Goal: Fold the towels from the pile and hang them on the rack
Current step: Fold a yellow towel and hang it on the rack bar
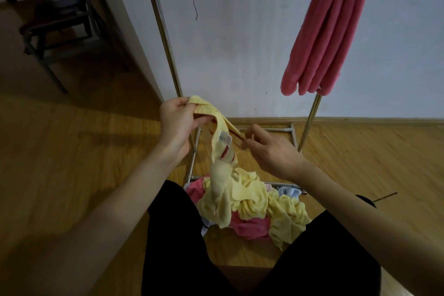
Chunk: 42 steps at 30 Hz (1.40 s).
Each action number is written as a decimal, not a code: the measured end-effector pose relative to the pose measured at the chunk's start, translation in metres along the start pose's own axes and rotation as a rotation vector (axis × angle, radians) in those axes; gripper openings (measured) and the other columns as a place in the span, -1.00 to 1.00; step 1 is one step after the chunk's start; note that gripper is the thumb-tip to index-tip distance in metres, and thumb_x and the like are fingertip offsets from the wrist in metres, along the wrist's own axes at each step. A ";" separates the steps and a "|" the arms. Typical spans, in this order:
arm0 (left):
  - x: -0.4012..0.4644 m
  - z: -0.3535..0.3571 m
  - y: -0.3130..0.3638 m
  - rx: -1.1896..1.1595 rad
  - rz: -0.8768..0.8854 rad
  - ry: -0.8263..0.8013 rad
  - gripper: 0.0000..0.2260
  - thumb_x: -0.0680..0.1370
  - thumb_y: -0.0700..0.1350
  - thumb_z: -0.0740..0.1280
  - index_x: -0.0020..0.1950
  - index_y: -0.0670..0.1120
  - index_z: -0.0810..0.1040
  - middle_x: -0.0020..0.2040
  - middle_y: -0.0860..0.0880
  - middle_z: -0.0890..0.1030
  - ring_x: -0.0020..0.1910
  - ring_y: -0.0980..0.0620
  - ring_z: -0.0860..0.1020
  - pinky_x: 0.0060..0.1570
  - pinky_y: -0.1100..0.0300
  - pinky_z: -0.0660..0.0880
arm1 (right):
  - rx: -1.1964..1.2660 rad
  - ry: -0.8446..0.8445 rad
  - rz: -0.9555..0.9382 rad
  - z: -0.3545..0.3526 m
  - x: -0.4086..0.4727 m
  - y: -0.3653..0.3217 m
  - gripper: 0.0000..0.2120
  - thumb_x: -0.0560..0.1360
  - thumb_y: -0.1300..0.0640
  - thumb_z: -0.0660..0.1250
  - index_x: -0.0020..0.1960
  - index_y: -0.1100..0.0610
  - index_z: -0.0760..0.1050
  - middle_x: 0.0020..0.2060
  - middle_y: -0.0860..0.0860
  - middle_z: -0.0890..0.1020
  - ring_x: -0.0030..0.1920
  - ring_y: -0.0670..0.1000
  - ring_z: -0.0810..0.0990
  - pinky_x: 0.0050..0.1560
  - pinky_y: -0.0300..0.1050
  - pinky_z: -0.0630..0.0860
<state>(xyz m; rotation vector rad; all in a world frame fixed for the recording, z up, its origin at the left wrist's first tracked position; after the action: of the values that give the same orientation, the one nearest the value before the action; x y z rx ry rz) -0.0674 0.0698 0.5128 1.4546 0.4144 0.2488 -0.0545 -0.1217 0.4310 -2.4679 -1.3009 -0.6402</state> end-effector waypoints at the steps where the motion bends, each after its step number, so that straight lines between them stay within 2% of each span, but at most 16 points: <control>1: -0.001 0.001 0.000 -0.002 0.006 0.001 -0.85 0.60 -0.31 0.19 -0.06 -0.22 0.54 -0.12 -0.15 0.62 -0.17 0.02 0.67 -0.25 0.26 0.60 | 0.029 -0.004 0.000 0.000 0.001 -0.002 -0.87 0.48 0.26 0.22 -0.03 0.22 0.52 -0.12 0.11 0.48 -0.40 0.02 0.41 -0.58 -0.10 0.35; 4: -0.001 0.002 -0.003 0.002 0.026 0.016 -0.86 0.61 -0.32 0.18 -0.02 -0.25 0.54 -0.12 -0.15 0.62 -0.18 0.04 0.67 -0.25 0.28 0.58 | 0.065 -0.008 -0.020 0.003 0.005 -0.009 -0.86 0.49 0.20 0.20 -0.09 0.21 0.52 -0.16 0.08 0.47 -0.44 0.00 0.34 -0.58 -0.07 0.34; 9: -0.003 0.006 -0.008 0.015 0.044 0.035 -0.82 0.61 -0.33 0.16 0.15 -0.35 0.49 0.00 -0.24 0.60 -0.08 -0.04 0.66 -0.21 0.24 0.61 | 0.140 0.004 0.045 0.008 0.007 -0.019 -0.79 0.47 0.08 0.19 -0.13 0.18 0.54 -0.19 0.04 0.45 -0.46 0.03 0.37 -0.58 -0.03 0.38; 14: -0.004 0.012 -0.010 -0.009 0.068 0.071 -0.80 0.61 -0.29 0.18 0.20 -0.32 0.45 0.07 -0.25 0.58 -0.02 -0.06 0.65 -0.19 0.23 0.62 | 0.230 0.082 0.207 0.013 0.011 -0.030 -0.57 0.44 -0.24 0.31 -0.13 0.15 0.57 -0.19 -0.03 0.44 -0.43 -0.01 0.42 -0.53 -0.09 0.39; 16: -0.004 0.015 -0.010 -0.032 0.073 0.084 -0.81 0.61 -0.30 0.18 0.20 -0.33 0.45 0.09 -0.27 0.57 0.00 -0.08 0.64 -0.18 0.21 0.62 | 0.222 0.139 0.247 0.014 0.014 -0.034 -0.55 0.41 -0.27 0.34 -0.13 0.14 0.55 -0.19 -0.02 0.46 -0.43 -0.02 0.43 -0.54 -0.13 0.39; 21: -0.003 0.022 -0.008 -0.103 0.070 0.115 -0.82 0.62 -0.30 0.18 0.18 -0.34 0.44 0.10 -0.30 0.55 0.01 -0.11 0.63 -0.19 0.20 0.63 | 0.154 0.203 0.375 0.020 0.019 -0.034 -0.62 0.40 -0.20 0.37 -0.16 0.15 0.52 -0.20 0.00 0.46 -0.50 -0.03 0.40 -0.58 -0.16 0.39; 25: 0.000 0.023 -0.006 -0.119 0.066 0.110 -0.82 0.61 -0.29 0.19 0.18 -0.33 0.44 0.09 -0.28 0.56 0.00 -0.10 0.64 -0.19 0.19 0.63 | 0.144 0.233 0.367 0.022 0.021 -0.029 -0.80 0.47 0.06 0.37 -0.22 0.19 0.50 -0.22 0.04 0.47 -0.47 -0.08 0.30 -0.61 -0.15 0.34; 27: 0.004 0.019 -0.004 -0.111 0.068 0.111 -0.83 0.61 -0.31 0.18 0.18 -0.33 0.44 0.09 -0.28 0.56 0.00 -0.09 0.64 -0.18 0.18 0.63 | 0.108 0.235 0.367 0.019 0.020 -0.023 -0.83 0.48 0.11 0.34 -0.22 0.20 0.49 -0.22 0.06 0.47 -0.46 -0.03 0.36 -0.61 -0.18 0.28; 31: 0.013 0.010 -0.003 -0.077 0.027 0.095 -0.82 0.61 -0.35 0.16 0.18 -0.33 0.44 0.05 -0.23 0.55 -0.03 -0.04 0.63 -0.19 0.21 0.63 | 0.042 0.174 0.375 0.010 0.017 0.003 -0.86 0.44 0.15 0.37 -0.19 0.21 0.48 -0.18 0.09 0.46 -0.43 0.04 0.42 -0.56 -0.19 0.27; 35: 0.019 0.005 -0.005 -0.038 -0.038 0.059 -0.85 0.61 -0.35 0.15 0.13 -0.32 0.45 0.08 -0.25 0.54 -0.03 -0.05 0.63 -0.20 0.22 0.63 | 0.047 0.054 0.275 0.001 0.022 0.025 -0.85 0.40 0.20 0.40 -0.20 0.25 0.45 -0.15 0.11 0.47 -0.43 0.08 0.44 -0.53 -0.12 0.35; 39: 0.031 -0.007 -0.003 0.102 -0.027 0.019 -0.82 0.60 -0.32 0.18 0.17 -0.33 0.45 0.16 -0.29 0.50 0.00 -0.10 0.62 -0.22 0.20 0.63 | 0.122 0.018 0.170 -0.009 0.026 0.036 -0.83 0.43 0.23 0.38 -0.17 0.24 0.38 -0.21 0.11 0.44 -0.43 0.07 0.39 -0.48 -0.04 0.39; 42: 0.038 -0.018 0.002 0.335 0.032 -0.051 -0.86 0.58 -0.30 0.24 0.12 -0.29 0.49 0.04 -0.26 0.56 -0.17 -0.08 0.67 -0.29 0.22 0.62 | 0.133 0.013 0.120 -0.014 0.028 0.038 -0.83 0.45 0.23 0.35 -0.15 0.23 0.35 -0.26 0.08 0.43 -0.45 0.05 0.38 -0.49 -0.07 0.36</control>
<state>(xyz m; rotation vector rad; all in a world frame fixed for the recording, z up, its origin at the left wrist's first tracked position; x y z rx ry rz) -0.0400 0.1016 0.5093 1.7928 0.4053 0.1725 -0.0130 -0.1290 0.4553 -2.4077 -1.1418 -0.5227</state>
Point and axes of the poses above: each hand's wrist, its own x-axis towards the middle knuckle, its own z-axis out of the palm, y = z × x, the point moved 2 cm from there along x, towards the middle knuckle
